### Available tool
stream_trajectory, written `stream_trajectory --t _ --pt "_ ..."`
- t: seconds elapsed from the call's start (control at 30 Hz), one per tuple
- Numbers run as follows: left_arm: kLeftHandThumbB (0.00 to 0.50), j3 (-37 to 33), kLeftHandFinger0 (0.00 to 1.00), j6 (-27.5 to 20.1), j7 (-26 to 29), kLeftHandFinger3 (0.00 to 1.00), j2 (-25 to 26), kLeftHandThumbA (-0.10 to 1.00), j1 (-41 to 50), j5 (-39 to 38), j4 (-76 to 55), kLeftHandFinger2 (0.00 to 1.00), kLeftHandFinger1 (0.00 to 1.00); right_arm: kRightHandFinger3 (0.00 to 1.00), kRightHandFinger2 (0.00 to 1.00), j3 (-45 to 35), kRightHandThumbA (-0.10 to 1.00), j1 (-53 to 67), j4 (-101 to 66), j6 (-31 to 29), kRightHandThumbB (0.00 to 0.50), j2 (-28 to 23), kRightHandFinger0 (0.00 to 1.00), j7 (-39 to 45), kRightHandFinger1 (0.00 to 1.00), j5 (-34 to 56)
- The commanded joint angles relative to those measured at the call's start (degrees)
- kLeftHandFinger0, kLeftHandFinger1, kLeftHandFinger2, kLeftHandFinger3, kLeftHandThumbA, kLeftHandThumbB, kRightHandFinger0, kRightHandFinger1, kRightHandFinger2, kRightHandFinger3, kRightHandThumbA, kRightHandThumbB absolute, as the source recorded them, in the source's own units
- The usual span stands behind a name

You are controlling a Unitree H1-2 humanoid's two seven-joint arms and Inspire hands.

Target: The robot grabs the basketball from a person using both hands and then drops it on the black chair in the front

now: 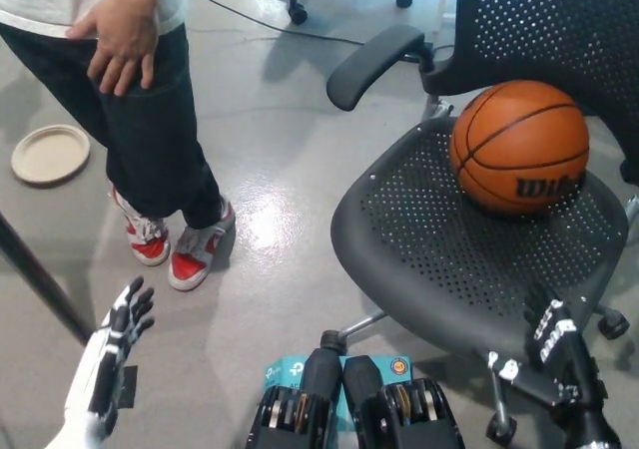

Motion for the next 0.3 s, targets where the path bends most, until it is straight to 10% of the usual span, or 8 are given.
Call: stream_trajectory --t 0.0,0.27 --pt "0.082 1.1 1.00 -7.0 0.2 1.00 0.4 1.00 -0.6 -1.3 3.2 1.00 1.00 1.00 1.00 1.0 1.00 -0.1 0.9 -6.8 0.171 0.3 1.00 3.6 1.00 -0.5" --pt "0.057 0.4 1.00 -8.3 0.4 1.00 0.3 1.00 -0.7 -0.3 5.2 1.00 1.00 1.00 1.00 0.9 1.00 0.5 0.9 -7.6 0.183 -0.2 1.00 4.1 1.00 -0.7"
